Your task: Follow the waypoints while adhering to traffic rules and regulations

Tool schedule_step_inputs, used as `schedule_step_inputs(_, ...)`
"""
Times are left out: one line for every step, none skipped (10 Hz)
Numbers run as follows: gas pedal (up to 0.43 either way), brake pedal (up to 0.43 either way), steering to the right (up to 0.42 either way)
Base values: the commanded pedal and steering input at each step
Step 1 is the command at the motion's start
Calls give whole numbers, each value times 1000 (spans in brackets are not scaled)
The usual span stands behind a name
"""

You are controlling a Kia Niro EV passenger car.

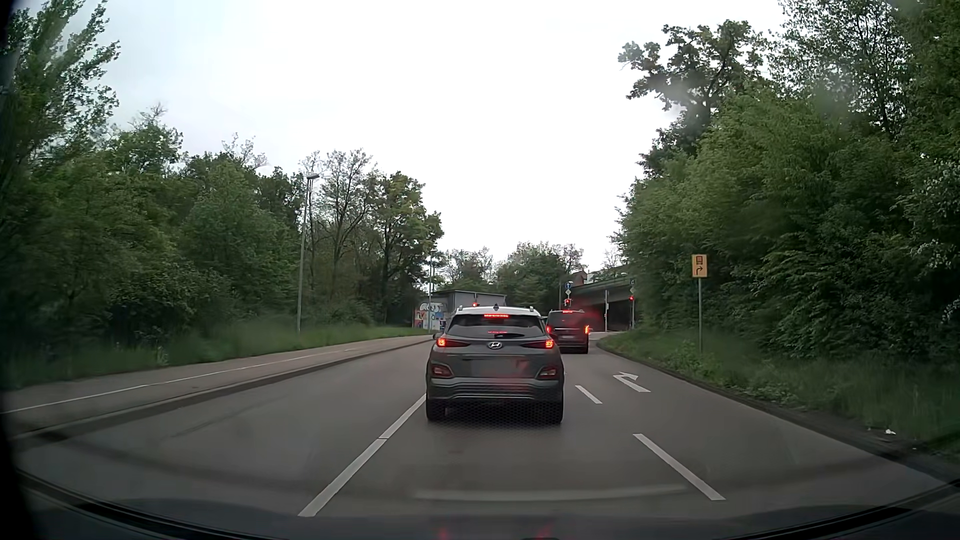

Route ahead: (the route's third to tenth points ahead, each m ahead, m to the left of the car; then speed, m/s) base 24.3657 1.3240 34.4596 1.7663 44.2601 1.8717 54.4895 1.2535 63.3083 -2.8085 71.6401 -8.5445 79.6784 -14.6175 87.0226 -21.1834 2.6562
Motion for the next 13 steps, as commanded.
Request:
schedule_step_inputs(0, 122, 9)
schedule_step_inputs(0, 122, 7)
schedule_step_inputs(0, 122, 7)
schedule_step_inputs(0, 128, 8)
schedule_step_inputs(0, 134, 8)
schedule_step_inputs(0, 140, 8)
schedule_step_inputs(0, 140, 7)
schedule_step_inputs(0, 134, 7)
schedule_step_inputs(0, 140, 7)
schedule_step_inputs(0, 152, 6)
schedule_step_inputs(0, 152, 7)
schedule_step_inputs(0, 152, 6)
schedule_step_inputs(0, 152, 6)
